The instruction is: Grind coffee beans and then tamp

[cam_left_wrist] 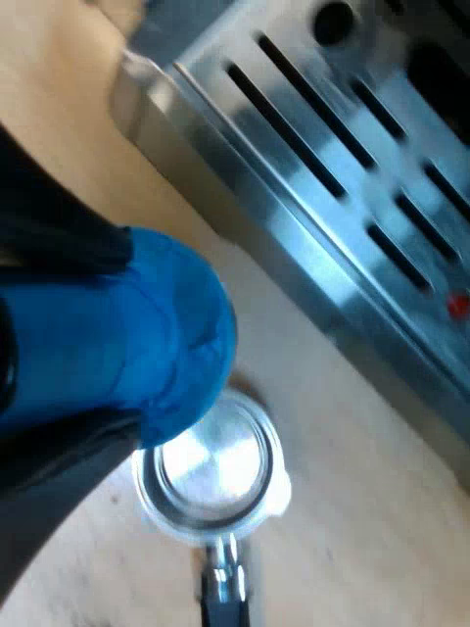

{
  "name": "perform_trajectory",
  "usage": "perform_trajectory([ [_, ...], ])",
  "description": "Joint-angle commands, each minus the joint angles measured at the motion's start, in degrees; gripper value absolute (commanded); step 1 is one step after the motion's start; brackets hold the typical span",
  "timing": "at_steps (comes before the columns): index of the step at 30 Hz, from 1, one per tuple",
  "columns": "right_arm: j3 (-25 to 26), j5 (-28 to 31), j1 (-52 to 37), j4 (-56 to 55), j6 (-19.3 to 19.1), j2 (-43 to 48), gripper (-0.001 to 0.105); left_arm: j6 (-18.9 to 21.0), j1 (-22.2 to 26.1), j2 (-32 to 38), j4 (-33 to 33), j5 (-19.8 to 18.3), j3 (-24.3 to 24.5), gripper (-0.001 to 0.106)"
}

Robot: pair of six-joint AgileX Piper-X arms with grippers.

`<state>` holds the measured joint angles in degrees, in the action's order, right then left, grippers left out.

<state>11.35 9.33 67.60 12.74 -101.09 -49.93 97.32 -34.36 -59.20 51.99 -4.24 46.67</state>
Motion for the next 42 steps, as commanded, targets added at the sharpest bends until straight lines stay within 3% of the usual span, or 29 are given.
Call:
perform_trajectory([
  [1,0.1,-0.7,0.1,0.7,-0.8,0.5,0.069,0.1,2.0,0.5,1.3,-0.3,0.5,0.0],
  [9,0.1,-0.7,0.1,2.9,-1.0,0.5,0.069,0.1,9.7,0.5,3.5,-0.3,0.3,0.0],
  [12,0.1,-0.7,0.1,5.5,-2.9,0.5,0.069,0.0,11.9,0.5,3.5,-0.9,-1.7,0.0],
  [22,0.1,-0.7,0.1,5.3,-2.9,0.5,0.069,0.1,12.2,-1.3,-1.2,-2.1,-10.4,0.0],
  [34,0.1,-0.7,0.1,5.1,-2.9,0.5,0.069,0.1,12.2,-10.5,-7.7,-1.9,-10.6,0.0],
  [42,0.1,-0.7,0.1,5.1,-2.9,0.5,0.069,0.0,12.2,-12.8,-10.0,-2.0,-10.8,0.0],
])
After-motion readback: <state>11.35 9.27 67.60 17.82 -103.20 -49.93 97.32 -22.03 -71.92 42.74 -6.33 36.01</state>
